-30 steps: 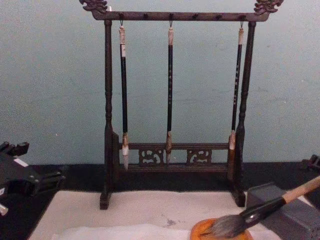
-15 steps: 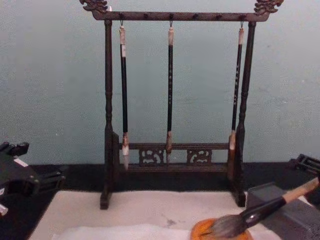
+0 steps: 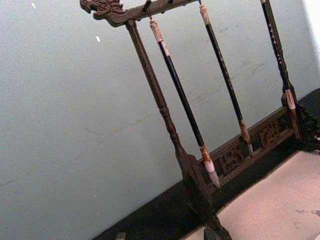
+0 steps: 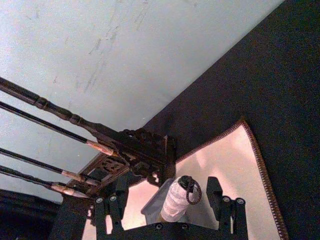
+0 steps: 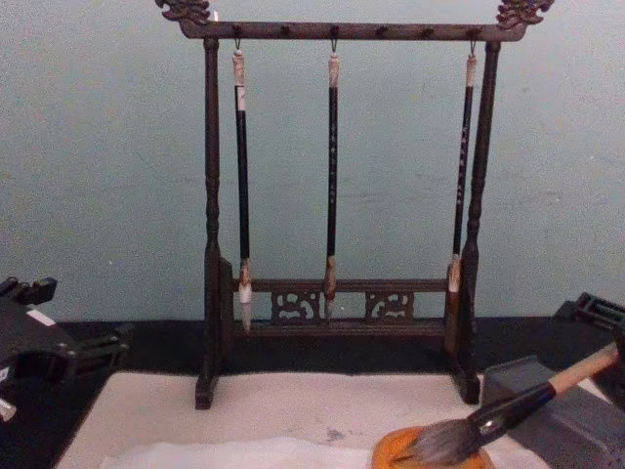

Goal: Pick up the brush from the inkstone, write on the paper, then place the brush back to its original position.

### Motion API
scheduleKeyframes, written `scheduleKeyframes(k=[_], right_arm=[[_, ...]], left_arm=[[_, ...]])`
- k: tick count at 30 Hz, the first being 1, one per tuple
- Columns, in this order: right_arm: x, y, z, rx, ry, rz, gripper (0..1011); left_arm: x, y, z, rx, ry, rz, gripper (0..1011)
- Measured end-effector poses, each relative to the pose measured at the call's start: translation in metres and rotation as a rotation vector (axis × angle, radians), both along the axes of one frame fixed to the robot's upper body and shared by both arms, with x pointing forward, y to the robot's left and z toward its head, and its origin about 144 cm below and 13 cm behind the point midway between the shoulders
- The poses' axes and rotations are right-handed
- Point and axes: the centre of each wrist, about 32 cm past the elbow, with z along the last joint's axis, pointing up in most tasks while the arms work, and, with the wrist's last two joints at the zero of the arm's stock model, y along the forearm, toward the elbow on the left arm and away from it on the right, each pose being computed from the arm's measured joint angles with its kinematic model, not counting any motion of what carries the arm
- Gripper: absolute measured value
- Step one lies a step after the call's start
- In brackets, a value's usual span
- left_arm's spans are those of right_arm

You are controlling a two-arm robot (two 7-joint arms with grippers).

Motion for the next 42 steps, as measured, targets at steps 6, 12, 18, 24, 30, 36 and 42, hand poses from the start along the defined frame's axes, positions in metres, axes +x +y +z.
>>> scheduleKeyframes(k=[6, 12, 18, 24, 30, 36, 42], right_arm=[[0.0, 0.0, -0.001, -0.003, -0.004, 0.013, 1000], [0.001, -0.002, -0.001, -0.003, -0.008, 0.024, 1000], [0.001, -0.003, -0.002, -0.001, -0.011, 0.028, 1000], [-0.001, -0.004, -0.001, -0.002, -0.015, 0.034, 1000], [-0.007, -0.006, -0.001, 0.007, -0.018, 0.037, 1000], [-0.015, -0.008, 0.001, 0.016, -0.021, 0.037, 1000], [-0.023, -0.009, 0.003, 0.016, -0.021, 0.038, 1000]], left_arm=[[0.0, 0.0, 0.0, 0.0, 0.0, 0.0, 1010], [0.0, 0.0, 0.0, 0.0, 0.0, 0.0, 1010], [0.0, 0.0, 0.0, 0.0, 0.0, 0.0, 1010], [0.0, 0.0, 0.0, 0.0, 0.0, 0.0, 1009], [0.0, 0.0, 0.0, 0.0, 0.0, 0.0, 1010], [0.0, 0.0, 0.0, 0.0, 0.0, 0.0, 1010], [0.0, 0.0, 0.0, 0.0, 0.0, 0.0, 1009]])
